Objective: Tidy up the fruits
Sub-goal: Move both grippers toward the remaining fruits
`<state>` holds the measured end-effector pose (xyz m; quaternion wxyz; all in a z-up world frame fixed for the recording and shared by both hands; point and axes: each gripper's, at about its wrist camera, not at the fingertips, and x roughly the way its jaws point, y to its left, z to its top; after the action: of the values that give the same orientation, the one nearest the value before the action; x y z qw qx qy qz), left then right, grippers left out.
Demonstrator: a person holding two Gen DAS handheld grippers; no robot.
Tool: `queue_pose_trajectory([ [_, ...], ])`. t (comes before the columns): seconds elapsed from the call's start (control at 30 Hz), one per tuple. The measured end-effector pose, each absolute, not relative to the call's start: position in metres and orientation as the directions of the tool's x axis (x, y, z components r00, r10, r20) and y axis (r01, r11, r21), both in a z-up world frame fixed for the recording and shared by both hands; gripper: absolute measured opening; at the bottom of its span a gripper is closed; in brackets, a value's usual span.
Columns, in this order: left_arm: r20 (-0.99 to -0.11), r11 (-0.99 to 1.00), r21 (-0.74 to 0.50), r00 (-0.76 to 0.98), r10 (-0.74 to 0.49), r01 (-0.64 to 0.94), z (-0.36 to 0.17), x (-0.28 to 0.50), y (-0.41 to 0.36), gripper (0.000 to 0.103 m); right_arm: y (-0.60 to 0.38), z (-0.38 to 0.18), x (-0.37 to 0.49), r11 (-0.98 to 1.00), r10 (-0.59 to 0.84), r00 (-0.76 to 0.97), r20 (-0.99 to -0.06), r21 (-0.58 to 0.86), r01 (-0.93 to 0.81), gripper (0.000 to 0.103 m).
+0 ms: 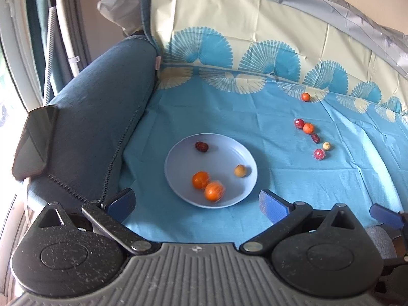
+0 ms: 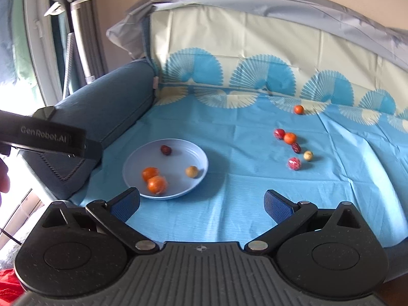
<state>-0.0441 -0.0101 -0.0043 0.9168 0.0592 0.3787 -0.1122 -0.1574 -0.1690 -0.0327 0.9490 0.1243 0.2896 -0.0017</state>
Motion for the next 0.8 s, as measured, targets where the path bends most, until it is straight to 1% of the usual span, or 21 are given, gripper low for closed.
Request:
queue_pose_trajectory([
  [0.23, -0.715, 0.947, 0.042, 0.672, -0.193, 0.317, -0.005, -0.012, -0.060, 0.103, -0.209, -0.057, -0.138, 0.948, 0.006, 0.812, -0.584, 0.261, 0.180, 0.102],
  [0.43, -0.709, 0.881, 0.107, 0.657, -0.257, 0.460, -0.006, 0.033, -0.131, 0.103, -0.250, -0.087, -0.107, 0.922, -0.059, 0.789, -0.611, 0.270, 0.278, 0.102],
  [0.5, -0.701, 0.832, 0.126, 0.642, -0.310, 0.540, -0.010, 0.050, -0.161, 0.103, -0.265, -0.101, -0.092, 0.913, -0.082, 0.778, -0.623, 0.267, 0.310, 0.102],
  [0.57, -0.696, 0.775, 0.170, 0.631, -0.342, 0.608, -0.020, 0.068, -0.193, 0.103, -0.280, -0.116, -0.075, 0.907, -0.103, 0.768, -0.632, 0.258, 0.334, 0.102],
  [0.63, -0.711, 0.721, 0.204, 0.606, -0.356, 0.662, -0.038, 0.093, -0.223, 0.103, -0.296, -0.134, -0.055, 0.899, -0.133, 0.758, -0.638, 0.244, 0.363, 0.102],
  [0.73, -0.752, 0.665, 0.177, 0.535, -0.384, 0.726, -0.070, 0.140, -0.258, 0.103, -0.317, -0.163, -0.020, 0.871, -0.187, 0.740, -0.646, 0.239, 0.428, 0.102],
  [0.8, -0.771, 0.634, 0.188, 0.513, -0.378, 0.750, -0.094, 0.168, -0.281, 0.103, -0.329, -0.181, 0.005, 0.849, -0.213, 0.731, -0.648, 0.247, 0.467, 0.102],
])
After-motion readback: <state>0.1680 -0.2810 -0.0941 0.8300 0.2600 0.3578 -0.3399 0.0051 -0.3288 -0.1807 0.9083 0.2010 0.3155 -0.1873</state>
